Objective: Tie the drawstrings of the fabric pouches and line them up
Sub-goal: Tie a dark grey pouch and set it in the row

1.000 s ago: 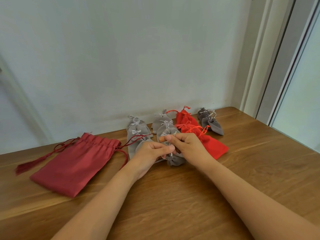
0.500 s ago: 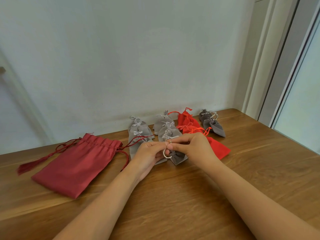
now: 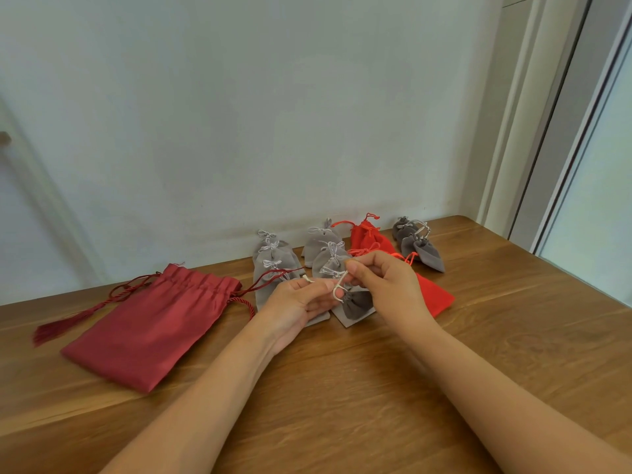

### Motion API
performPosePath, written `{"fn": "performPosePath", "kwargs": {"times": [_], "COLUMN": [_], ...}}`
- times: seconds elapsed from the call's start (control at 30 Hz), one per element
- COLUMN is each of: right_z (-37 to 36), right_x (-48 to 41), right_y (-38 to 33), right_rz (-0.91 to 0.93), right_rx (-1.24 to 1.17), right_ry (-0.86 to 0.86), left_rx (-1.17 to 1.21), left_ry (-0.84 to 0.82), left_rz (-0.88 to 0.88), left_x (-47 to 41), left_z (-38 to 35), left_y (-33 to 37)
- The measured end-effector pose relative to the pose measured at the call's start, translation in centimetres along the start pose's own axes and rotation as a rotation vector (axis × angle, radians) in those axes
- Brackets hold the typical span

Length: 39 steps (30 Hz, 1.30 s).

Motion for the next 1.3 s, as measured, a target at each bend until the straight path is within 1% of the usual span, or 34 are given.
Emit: {"fn": "performPosePath", "kwargs": {"times": [0.1, 0.2, 0.3, 0.53, 0.83, 0.93, 1.03, 1.17, 1.3], "right_z": [0.0, 0.2, 0.4, 0.4, 0.5, 0.5, 0.6, 1.1, 1.3], "right_x": [0.0, 0.2, 0.4, 0.3, 0.3, 0.3, 0.3, 0.0, 0.0], "right_y": [-0.4, -1.1, -1.3, -0.5, -0.4, -0.3, -0.5, -0.6, -0.5], "right_rz": [-0.002, 0.020, 0.039, 0.043, 0.015, 0.018, -0.009, -0.044, -0.069], "right_rx": [-0.070, -0.168, -0.154, -0.100, -0.071, -0.032, -0.096, -0.180, -0.135], "right_ry": [-0.094, -0.205, -0.278, -0.365, -0.433, -0.444, -0.393, -0.295, -0.299], "left_rx": [0.033, 0.119, 0.176, 0.273, 0.308, 0.268, 0.223, 0.086, -0.152], "left_ry": [-0.023, -0.043, -0.034, -0.027, -0.020, -0.026, -0.005, 0.058, 0.093], "left_rz": [0.020, 0.045, 0.072, 0.113, 0.120, 0.112, 0.076, -0.058, -0.190], "left_x": [0.0, -0.2, -0.4, -0.4, -0.3, -0.4, -0.3, 0.0, 0.1], "left_z": [0.2, 0.7, 1.0, 1.3, 1.6, 1.5, 1.3, 1.0, 1.0], "left_y": [0.0, -0.1, -0.2, -0.2, -0.2, -0.3, -0.2, 0.2, 0.3]}}
Point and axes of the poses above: each hand's wrist, its own x-axis away from the middle knuckle, its own z-axis out of the back of the hand, y = z × x, the point moved 2 cm from there along -x, towards the middle knuckle, and after that the axes turned 4 degrees about -x, right-handed, at the moved point
